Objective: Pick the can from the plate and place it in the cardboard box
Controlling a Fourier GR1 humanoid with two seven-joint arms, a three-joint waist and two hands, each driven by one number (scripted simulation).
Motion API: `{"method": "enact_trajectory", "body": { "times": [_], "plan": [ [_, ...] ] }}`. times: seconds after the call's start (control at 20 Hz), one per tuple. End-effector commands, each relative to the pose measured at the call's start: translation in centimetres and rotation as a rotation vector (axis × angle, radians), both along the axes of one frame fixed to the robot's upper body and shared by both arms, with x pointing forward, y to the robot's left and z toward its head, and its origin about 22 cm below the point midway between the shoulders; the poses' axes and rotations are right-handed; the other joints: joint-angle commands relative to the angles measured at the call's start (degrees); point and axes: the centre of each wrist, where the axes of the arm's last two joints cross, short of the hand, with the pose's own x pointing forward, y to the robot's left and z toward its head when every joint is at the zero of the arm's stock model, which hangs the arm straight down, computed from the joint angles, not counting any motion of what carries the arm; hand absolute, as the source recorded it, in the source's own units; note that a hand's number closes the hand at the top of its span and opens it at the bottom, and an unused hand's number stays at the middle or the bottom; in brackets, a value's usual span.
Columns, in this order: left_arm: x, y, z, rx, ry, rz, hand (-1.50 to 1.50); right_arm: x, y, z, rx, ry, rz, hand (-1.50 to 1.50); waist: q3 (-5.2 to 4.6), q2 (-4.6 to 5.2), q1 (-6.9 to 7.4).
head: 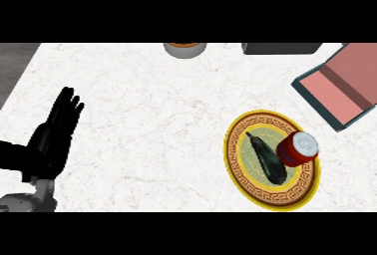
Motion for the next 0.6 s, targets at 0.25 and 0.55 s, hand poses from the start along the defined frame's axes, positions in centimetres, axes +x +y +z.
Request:
{"method": "enact_trajectory", "body": {
  "times": [0.25, 0.55],
  "plan": [
    [0.3, -2.1, 0.9, -0.074, 0.039, 0.002, 0.00, -0.7, -4.4, 6.1, -0.320, 0.118, 0.223, -1.50, 0.00, -0.43, 0.41],
    [0.0, -1.1, 0.2, -0.061, 0.050, 0.009, 0.00, 0.4, -2.5, 12.3, -0.469, 0.494, 0.458, -1.50, -0.24, -0.57, 0.78]
  ]
}}
